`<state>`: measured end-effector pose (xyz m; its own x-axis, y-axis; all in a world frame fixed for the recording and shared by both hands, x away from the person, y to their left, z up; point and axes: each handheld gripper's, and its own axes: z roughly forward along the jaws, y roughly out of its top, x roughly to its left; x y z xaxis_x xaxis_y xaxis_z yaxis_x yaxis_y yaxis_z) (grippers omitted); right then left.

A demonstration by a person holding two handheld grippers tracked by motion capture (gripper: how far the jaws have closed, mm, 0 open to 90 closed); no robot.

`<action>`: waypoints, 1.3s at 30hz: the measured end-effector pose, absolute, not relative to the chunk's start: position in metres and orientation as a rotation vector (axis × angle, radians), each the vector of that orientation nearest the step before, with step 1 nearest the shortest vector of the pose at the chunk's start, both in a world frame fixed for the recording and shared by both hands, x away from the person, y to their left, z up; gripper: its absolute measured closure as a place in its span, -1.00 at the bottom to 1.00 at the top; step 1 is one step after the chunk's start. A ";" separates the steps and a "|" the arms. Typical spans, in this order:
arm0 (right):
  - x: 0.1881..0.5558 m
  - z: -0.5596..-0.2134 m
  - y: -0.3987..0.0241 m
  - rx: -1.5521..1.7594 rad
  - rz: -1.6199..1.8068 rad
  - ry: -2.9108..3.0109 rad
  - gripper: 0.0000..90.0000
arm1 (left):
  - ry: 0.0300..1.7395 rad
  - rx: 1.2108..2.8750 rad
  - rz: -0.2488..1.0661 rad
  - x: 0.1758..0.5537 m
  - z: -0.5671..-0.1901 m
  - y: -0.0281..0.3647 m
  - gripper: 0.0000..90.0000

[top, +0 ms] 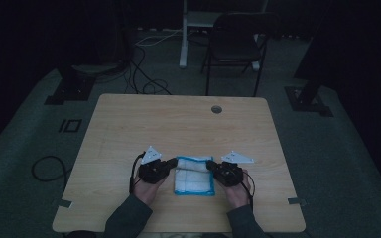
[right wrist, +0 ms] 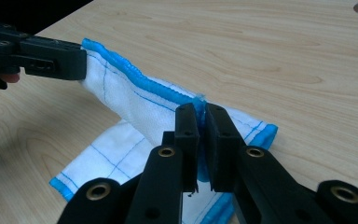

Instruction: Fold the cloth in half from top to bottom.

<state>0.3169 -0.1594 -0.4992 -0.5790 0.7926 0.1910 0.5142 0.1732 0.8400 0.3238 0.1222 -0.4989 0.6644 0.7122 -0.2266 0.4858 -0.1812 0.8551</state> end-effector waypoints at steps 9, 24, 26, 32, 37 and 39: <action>0.310 -0.504 -0.160 1.240 1.378 2.165 0.89 | 0.954 1.831 0.259 0.316 -0.503 0.123 0.95; 0.300 -0.512 -0.163 1.237 1.370 2.181 0.89 | 0.957 1.832 0.240 0.308 -0.510 0.123 0.95; 0.299 -0.513 -0.162 1.241 1.370 2.182 0.89 | 0.959 1.835 0.235 0.305 -0.512 0.123 0.95; 0.296 -0.516 -0.163 1.244 1.355 2.199 0.89 | 0.968 1.838 0.217 0.301 -0.518 0.123 0.94; 0.293 -0.519 -0.163 1.243 1.348 2.210 0.88 | 0.977 1.840 0.204 0.297 -0.523 0.123 0.94; 0.292 -0.520 -0.163 1.244 1.347 2.215 0.88 | 0.979 1.844 0.202 0.296 -0.524 0.123 0.94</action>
<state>0.2921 -0.1631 -0.5199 -0.5970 0.7780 0.1955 0.5316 0.2012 0.8227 0.2964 0.1232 -0.5237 0.6587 0.6998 -0.2765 0.5336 -0.1755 0.8273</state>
